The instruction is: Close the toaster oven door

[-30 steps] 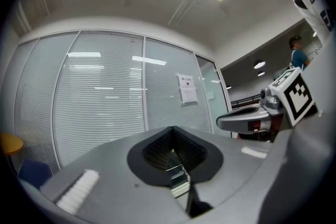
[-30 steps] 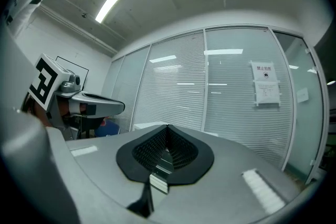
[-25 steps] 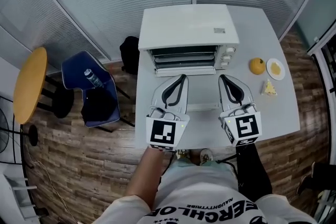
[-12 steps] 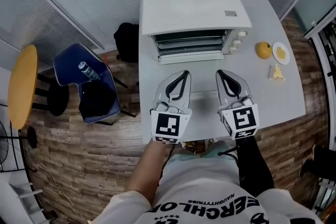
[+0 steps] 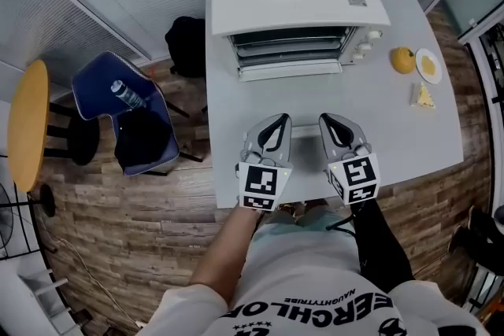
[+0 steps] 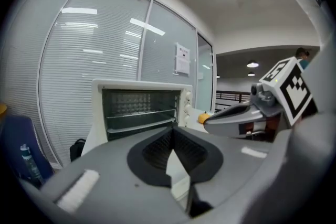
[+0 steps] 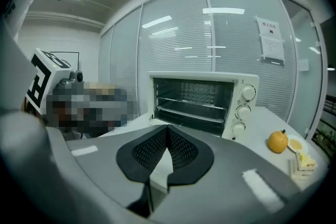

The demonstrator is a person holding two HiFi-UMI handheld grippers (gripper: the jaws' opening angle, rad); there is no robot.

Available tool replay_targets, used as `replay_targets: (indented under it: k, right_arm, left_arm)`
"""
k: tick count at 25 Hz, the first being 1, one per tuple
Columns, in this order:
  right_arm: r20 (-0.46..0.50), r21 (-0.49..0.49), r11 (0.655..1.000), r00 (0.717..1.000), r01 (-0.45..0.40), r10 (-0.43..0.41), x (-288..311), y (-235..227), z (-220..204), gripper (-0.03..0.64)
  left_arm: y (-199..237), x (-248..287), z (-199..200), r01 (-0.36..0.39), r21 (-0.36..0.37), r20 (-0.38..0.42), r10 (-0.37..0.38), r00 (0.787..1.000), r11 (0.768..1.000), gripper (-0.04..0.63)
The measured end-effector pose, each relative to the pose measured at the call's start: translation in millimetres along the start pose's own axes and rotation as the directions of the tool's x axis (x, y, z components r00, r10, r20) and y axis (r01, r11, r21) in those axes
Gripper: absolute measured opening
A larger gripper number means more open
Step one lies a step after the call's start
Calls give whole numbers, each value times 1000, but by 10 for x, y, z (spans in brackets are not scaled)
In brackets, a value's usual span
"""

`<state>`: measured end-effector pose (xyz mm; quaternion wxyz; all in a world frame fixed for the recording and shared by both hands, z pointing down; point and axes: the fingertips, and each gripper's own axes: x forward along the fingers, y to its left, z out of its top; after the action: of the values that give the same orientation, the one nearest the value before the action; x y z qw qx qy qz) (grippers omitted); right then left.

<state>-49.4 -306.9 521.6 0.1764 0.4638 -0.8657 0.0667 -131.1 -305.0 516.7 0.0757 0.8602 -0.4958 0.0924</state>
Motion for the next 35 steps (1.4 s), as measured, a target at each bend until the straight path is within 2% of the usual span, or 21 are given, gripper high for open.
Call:
replay_targets:
  k: [10,16,19,22,26,30,35]
  right_arm:
    - [-169,72,997,985,-34,46,88,111,-883,2]
    - [-268,100,993,960,-63,88,123,224,-1306,2]
    - [-307,116,991,947,-60,93,123,222,-1487,2]
    - [-334,126,991,939,-47,87,147,208,-1606,2]
    - [-336,141,990,940,-15,62,205,151,-1652,2]
    - [-312,140,990,949,13,31,255,74,-1568,2]
    - [-234,111,994,972,15,11,253,49,-1261,2]
  left_arm:
    - [-367,98,-804,78,-27,-151,-81,985,997,55]
    - [-476,99,-1307,93,-100,-265,-117,957,991,55]
    - [-521,78,-1526,100,-123,-324,-135,936,987,55]
    - [-483,71,-1675,78,-134,-372,-123,920,988,55]
    - [-368,113,-1706,34,-142,-379,-86,921,989,55]
    - [-332,151,-1679,30,-135,-378,-79,922,990,55]
    - [-264,162,-1402,27,-87,-303,-52,952,996,55]
